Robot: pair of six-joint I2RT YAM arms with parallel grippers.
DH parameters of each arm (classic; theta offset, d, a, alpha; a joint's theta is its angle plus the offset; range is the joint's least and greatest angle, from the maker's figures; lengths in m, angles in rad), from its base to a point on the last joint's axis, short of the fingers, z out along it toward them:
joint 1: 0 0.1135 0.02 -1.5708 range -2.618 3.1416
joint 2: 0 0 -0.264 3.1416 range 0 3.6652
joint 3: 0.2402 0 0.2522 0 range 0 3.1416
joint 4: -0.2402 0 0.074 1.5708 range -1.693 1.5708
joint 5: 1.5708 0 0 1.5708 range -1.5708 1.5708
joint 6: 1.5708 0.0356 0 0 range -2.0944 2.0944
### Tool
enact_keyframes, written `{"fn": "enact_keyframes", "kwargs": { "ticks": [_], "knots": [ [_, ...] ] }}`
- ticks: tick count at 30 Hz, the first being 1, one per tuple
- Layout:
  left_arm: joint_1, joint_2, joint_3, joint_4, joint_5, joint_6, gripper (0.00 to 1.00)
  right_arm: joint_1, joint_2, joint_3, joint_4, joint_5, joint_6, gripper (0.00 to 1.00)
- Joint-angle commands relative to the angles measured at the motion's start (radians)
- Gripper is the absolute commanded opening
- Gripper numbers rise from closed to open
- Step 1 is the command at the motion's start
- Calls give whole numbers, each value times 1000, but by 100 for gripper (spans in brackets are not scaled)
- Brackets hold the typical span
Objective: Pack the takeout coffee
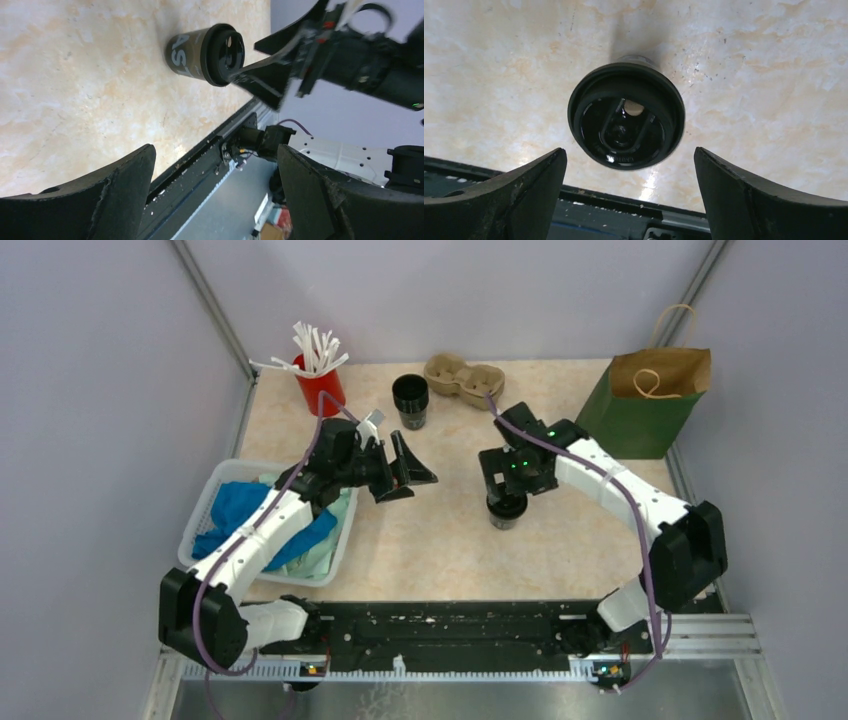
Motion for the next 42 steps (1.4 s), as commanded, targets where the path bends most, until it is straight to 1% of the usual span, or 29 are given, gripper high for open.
{"fn": "enact_keyframes", "kwargs": {
  "ticks": [1,2,5,7,8,10,11,13,15,17,18,21,23,24,26,28,34,42],
  "knots": [
    [-10,93,51,18,160,18,96,-129,-177,-10,14,-217,-1,95],
    [-21,119,62,25,177,21,95,-164,-228,-43,38,-269,-10,94],
    [-59,210,116,47,195,31,88,-325,-330,-164,104,-430,-20,90],
    [-85,262,143,85,200,19,80,-451,-380,-242,153,-571,-18,85],
    [-95,292,149,111,207,3,75,-509,-397,-282,188,-648,-14,83],
    [-119,352,156,172,225,-31,67,-591,-399,-350,242,-769,1,75],
    [-131,388,166,183,231,-36,65,-611,-391,-381,274,-822,14,69],
    [-146,452,197,183,235,-27,59,-654,-371,-428,359,-907,40,61],
    [-151,518,228,167,234,-22,51,-661,-349,-456,415,-932,63,59],
    [-153,576,256,173,257,-34,44,-662,-330,-485,471,-946,85,57],
    [-156,602,274,174,261,-33,43,-661,-319,-502,505,-954,105,55],
    [-170,654,318,197,263,-47,44,-661,-290,-534,562,-950,125,48],
    [-176,678,323,228,272,-74,46,-661,-258,-535,568,-934,121,44],
    [-178,689,326,233,269,-82,47,-662,-240,-531,567,-938,111,40],
    [-180,707,334,235,259,-96,46,-662,-213,-519,559,-943,91,36],
    [-182,724,341,249,255,-111,43,-661,-201,-515,558,-944,81,36],
    [-197,750,366,254,228,-130,41,-661,-160,-523,562,-967,60,38],
    [-204,762,361,263,204,-142,36,-661,-136,-525,586,-973,62,36]
  ]
}}
